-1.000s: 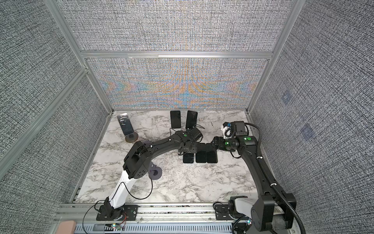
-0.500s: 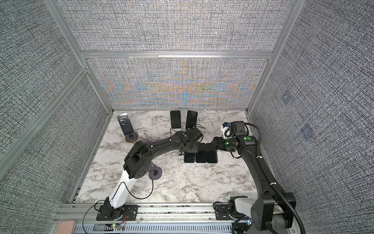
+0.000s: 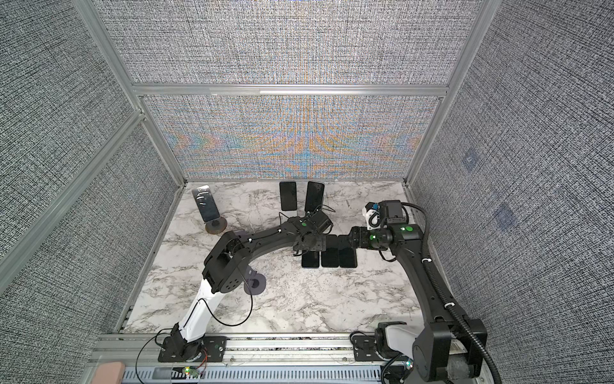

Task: Remove the phone from the phone stand
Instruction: 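Open the left gripper to release the blue-edged phone flat on the table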

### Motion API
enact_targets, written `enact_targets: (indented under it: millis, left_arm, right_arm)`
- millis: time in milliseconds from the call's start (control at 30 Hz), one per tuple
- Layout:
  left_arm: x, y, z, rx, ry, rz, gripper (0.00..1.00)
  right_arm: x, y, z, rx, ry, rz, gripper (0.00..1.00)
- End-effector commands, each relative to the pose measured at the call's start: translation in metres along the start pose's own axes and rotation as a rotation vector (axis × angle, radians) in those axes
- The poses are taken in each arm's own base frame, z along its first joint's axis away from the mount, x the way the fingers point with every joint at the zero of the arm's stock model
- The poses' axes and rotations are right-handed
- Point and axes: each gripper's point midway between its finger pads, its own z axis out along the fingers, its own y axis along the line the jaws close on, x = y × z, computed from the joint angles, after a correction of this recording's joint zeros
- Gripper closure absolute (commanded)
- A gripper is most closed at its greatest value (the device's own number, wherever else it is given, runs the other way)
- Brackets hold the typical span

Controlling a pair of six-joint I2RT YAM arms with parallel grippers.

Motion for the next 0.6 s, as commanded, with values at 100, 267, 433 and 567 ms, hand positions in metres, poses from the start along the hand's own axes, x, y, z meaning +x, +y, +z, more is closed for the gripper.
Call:
enact_targets:
  millis: [100, 267, 433, 567]
  left_arm:
    - [-0.002, -0.008, -0.008, 0.061, -0.012, -0.051, 0.17]
    - [-0.001, -0.008, -0.008, 0.07, -0.004, -0.064, 0.17]
    - [-0.01, 0.001, -0.022, 0.036, -0.053, -0.045, 0.17]
    - [-0.013, 0.009, -0.036, 0.04, -0.082, -0.026, 0.16]
  right_arm:
    - [0.005, -0.003, -0.001, 0.018, 0.011, -0.007, 0.2]
    - [0.007, -0.003, -0.001, 0.019, 0.015, -0.004, 0.2]
    - [0.007, -0.004, -0.002, 0.022, 0.012, -0.003, 0.2]
    - [0.008, -0.004, -0.002, 0.023, 0.013, -0.003, 0.2]
